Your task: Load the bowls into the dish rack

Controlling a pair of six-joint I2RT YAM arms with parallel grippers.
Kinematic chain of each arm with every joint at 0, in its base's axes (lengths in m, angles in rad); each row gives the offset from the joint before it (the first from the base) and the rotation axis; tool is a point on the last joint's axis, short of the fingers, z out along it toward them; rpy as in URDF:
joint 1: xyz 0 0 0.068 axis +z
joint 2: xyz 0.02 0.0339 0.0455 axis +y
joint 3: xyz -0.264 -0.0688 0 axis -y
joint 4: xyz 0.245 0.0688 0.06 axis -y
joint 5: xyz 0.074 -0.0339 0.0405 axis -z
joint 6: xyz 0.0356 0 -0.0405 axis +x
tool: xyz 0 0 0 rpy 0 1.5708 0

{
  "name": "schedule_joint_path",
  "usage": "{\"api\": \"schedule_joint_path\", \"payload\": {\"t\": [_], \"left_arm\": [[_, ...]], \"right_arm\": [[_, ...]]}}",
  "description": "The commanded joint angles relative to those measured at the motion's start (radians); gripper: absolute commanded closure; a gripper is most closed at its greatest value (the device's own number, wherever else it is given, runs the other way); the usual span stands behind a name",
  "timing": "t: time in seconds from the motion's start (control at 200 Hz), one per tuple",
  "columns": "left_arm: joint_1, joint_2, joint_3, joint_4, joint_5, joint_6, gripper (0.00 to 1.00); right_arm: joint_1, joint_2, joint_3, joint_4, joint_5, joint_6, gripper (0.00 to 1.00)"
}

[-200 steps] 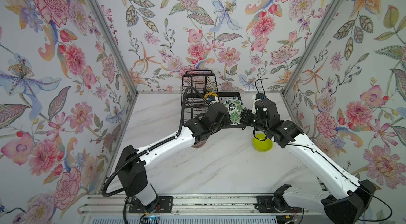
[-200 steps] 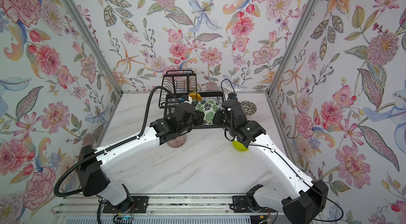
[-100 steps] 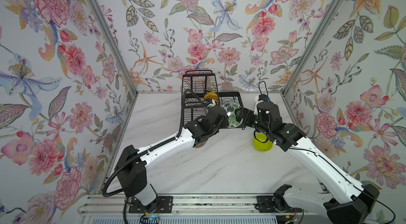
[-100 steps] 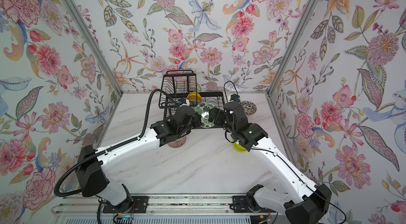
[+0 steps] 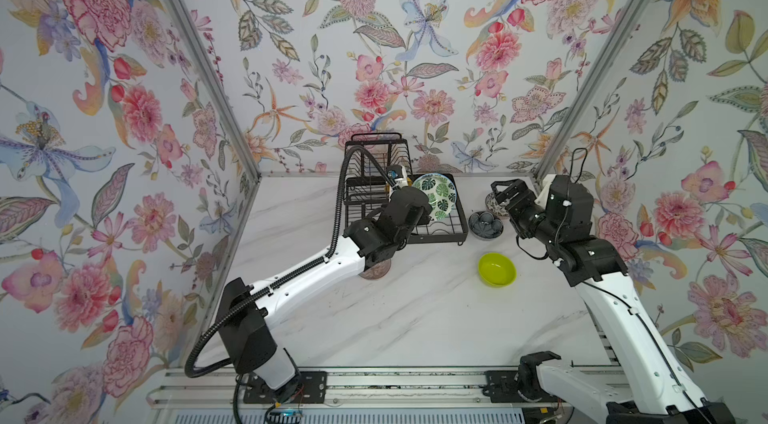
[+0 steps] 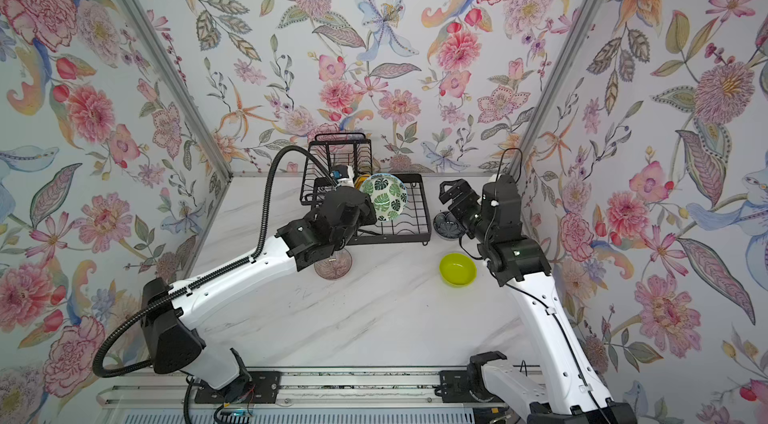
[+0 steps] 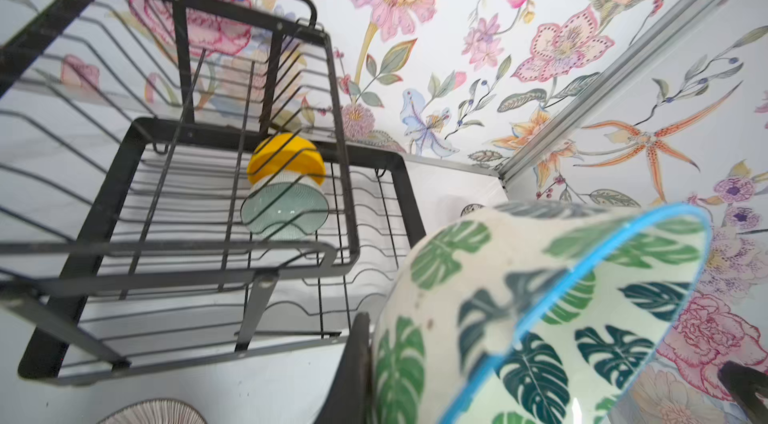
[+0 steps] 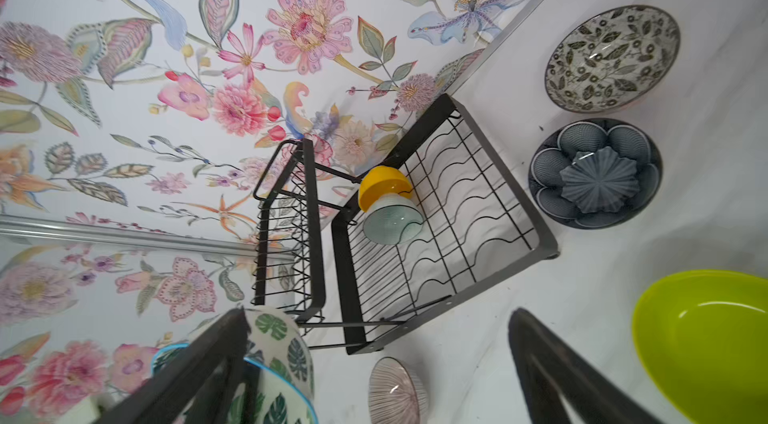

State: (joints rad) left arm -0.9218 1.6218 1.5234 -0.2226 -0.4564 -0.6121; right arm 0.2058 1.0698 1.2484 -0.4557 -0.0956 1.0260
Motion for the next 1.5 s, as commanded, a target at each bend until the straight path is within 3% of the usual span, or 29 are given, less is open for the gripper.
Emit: {"api": "schedule_joint_path", "payload": {"t": [0.0,0.185,0.305,0.475,0.911,1.001,1.131,1.196,1.386,1.496], "left_arm": [[-0.034,0.054,0.052,0.143,-0.087,0.21,1.0],[-0.057,0.126,0.053,0.355,-0.125,0.428,1.0],[-0.067,0.164,0.061,0.462,-0.13,0.526,1.0],[-0.074,0.227,0.091,0.54,-0.129,0.616,1.0],[-0.075,0.252,0.067,0.719,-0.115,0.682,1.0],[-0.075,0.26,0.082,0.717,-0.112,0.691,1.0],[-0.074,0.268,0.086,0.725,-0.106,0.696,1.0],[-0.073,0.275,0.092,0.715,-0.11,0.697,1.0],[-0.068,0.291,0.117,0.672,-0.127,0.687,1.0],[-0.068,0.297,0.137,0.627,-0.154,0.674,1.0]], "right_arm": [[-0.023,0.025,0.086,-0.027,-0.072,0.196,0.01],[-0.027,0.033,0.063,0.109,-0.111,0.611,0.01],[0.018,0.019,-0.005,0.188,-0.068,0.842,0.01],[0.066,0.05,0.009,0.192,-0.026,0.895,0.01],[0.142,0.155,0.007,0.332,0.086,1.019,0.01],[0.153,0.172,-0.007,0.384,0.118,1.043,0.05],[0.153,0.198,0.0,0.409,0.123,1.058,0.16],[0.152,0.21,-0.003,0.423,0.115,1.071,0.31],[0.139,0.217,-0.032,0.468,0.109,1.102,0.62],[0.126,0.212,-0.024,0.462,0.085,1.102,0.69]]}}
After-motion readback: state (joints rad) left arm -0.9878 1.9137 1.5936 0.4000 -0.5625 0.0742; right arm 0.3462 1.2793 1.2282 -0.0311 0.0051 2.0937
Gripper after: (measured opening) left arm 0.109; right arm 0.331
